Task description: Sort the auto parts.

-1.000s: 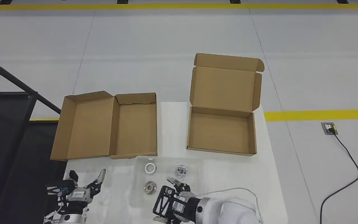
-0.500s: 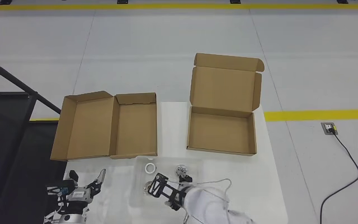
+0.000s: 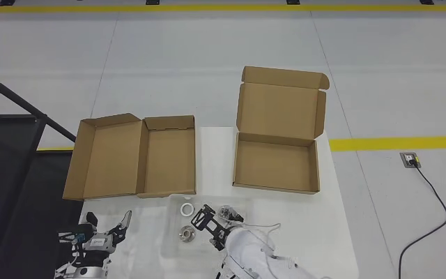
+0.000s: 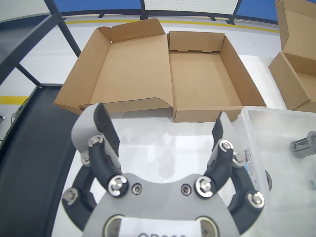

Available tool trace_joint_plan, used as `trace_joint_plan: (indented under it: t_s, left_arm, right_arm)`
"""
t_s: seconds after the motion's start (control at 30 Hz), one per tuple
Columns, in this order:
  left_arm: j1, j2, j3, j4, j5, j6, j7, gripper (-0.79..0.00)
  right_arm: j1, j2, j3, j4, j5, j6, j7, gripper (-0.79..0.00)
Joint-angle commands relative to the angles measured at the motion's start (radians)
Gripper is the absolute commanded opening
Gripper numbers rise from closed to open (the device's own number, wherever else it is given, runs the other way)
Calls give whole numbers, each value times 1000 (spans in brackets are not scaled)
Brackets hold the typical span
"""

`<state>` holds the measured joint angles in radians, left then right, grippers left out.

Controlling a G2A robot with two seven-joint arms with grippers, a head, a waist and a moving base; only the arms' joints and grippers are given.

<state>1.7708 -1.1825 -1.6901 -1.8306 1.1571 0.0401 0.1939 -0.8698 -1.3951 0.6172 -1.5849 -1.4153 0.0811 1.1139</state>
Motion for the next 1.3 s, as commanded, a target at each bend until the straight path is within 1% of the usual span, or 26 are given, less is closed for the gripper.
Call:
trace_joint_plan:
  t_s: [0.0,0.1,0.27,0.3,0.37,0.4,0.47,0.57,0.6,0.63,0.67,0.8,0.9,1.03,1.1,1.17,1.27]
  left_arm:
    - [0,0,0,0,0,0,0,0]
    - [0,0,0,0,0,0,0,0]
    - [0,0,0,0,0,0,0,0]
    - [0,0,0,0,0,0,0,0]
    - [0,0,0,0,0,0,0,0]
    - [0,0,0,0,0,0,0,0]
    - [0,0,0,0,0,0,0,0]
    - [0,0,0,0,0,0,0,0]
    - [0,0,0,0,0,0,0,0]
    - [0,0,0,0,0,0,0,0]
    - [0,0,0,0,0,0,0,0]
    - [0,0,0,0,0,0,0,0]
    - [0,0,0,0,0,0,0,0]
    - [0,0,0,0,0,0,0,0]
    - [0,0,0,0,0,0,0,0]
    - [0,0,0,0,0,0,0,0]
    - [0,0,0,0,0,0,0,0]
  right_arm:
    - [12,-11,4,32,25,14,-9,0]
    - [32,-26,9,80,49,23,-18,0]
    - [51,-45,11,134,44,52,-31,0]
    - [52,-48,12,140,46,52,-35,-12]
    - [53,-54,13,150,44,52,-36,-188]
    - [53,-56,15,153,44,52,-35,-382]
    - [51,-59,20,155,40,53,-35,-471]
    - [45,-62,31,158,34,52,-35,-579]
    - [42,-63,35,159,30,52,-36,-653]
    - [40,-64,39,159,26,52,-37,-770]
    - [37,-64,43,155,22,51,-38,-785]
    - [15,-62,59,110,9,32,-38,-785]
    - [-24,-52,89,-15,28,-25,-39,-785]
    - [-76,-30,147,-216,2,-105,2,-785]
    - [-88,-24,173,-286,-5,-141,18,-785]
    - [-84,-20,203,-321,-19,-157,25,-785]
    - [-57,-20,249,-324,-50,-134,3,-785]
